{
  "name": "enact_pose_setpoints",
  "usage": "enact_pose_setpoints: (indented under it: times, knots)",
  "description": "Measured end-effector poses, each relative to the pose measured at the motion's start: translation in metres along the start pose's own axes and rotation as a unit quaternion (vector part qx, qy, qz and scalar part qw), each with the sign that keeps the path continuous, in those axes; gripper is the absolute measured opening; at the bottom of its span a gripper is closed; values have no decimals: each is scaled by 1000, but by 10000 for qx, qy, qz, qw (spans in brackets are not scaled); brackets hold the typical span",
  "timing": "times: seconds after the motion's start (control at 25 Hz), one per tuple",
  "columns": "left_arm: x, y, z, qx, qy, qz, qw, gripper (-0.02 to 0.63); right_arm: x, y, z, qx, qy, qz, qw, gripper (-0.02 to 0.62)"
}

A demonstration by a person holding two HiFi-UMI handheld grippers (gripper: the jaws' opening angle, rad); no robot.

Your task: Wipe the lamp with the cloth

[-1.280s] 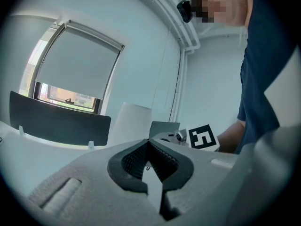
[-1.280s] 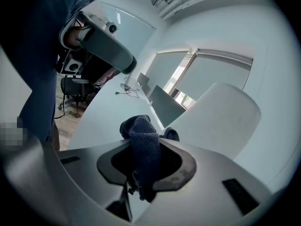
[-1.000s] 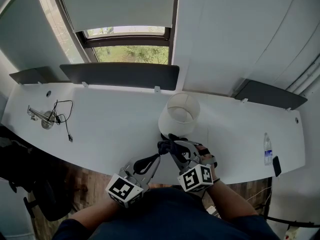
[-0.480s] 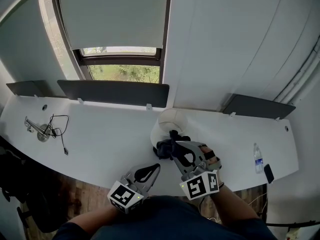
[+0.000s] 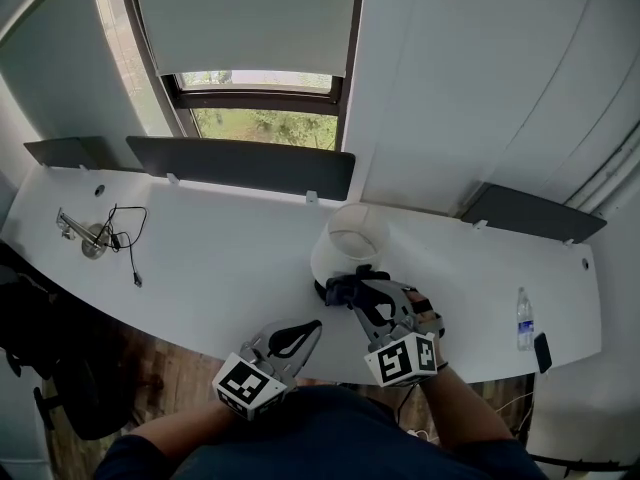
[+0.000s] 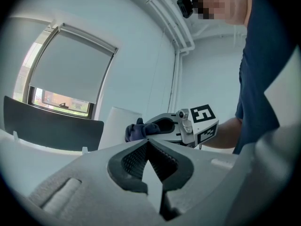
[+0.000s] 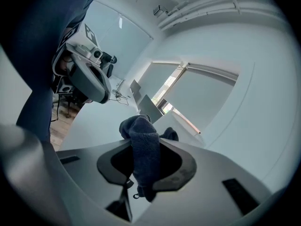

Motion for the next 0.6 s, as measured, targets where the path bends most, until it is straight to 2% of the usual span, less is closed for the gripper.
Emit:
enact_pose_setpoints:
  times: [0.28,0.6]
  knots:
    - [0,-3,2,103,71,-8,9999,6,28,-31,18,193,431,70,9989,101]
    - [3,-3,8,121,135,-33,9998,6,42,-52,24,390,609,149,9973,101]
Point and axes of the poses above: the fingertips, and each gripper's own axes: z forward along the fingers, x to its left, y out of its top, the point moved 3 cm from there along -z, backward along the fingers, and after that the axes turned 2 degrees about z, right-handed, at the moved point
